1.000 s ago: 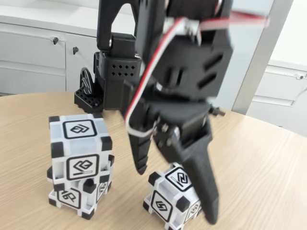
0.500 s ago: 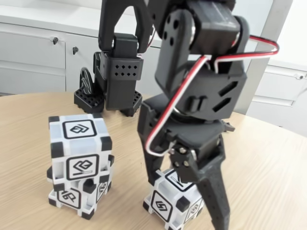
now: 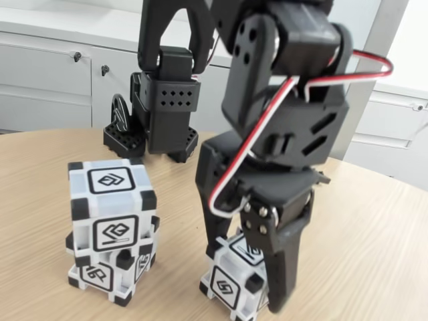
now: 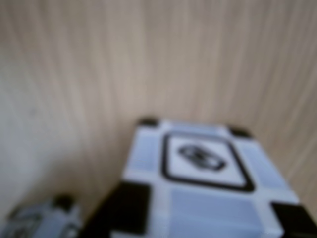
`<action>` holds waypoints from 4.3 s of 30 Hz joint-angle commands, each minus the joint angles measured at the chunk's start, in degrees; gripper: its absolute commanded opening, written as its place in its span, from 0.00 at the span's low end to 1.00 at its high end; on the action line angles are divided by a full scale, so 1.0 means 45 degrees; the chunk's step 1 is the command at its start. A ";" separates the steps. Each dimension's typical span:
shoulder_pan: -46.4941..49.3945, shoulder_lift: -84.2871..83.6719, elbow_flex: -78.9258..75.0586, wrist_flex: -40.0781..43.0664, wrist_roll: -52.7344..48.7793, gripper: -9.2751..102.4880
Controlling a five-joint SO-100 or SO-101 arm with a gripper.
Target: Stack cubes from left to right.
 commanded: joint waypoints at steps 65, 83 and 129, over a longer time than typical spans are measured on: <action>0.5742 0.4531 -0.5977 0.6563 0.0937 0.25; 0.5742 0.5410 -0.4473 0.6582 0.0586 0.25; 0.5801 0.6797 -0.1777 0.6543 0.0664 0.23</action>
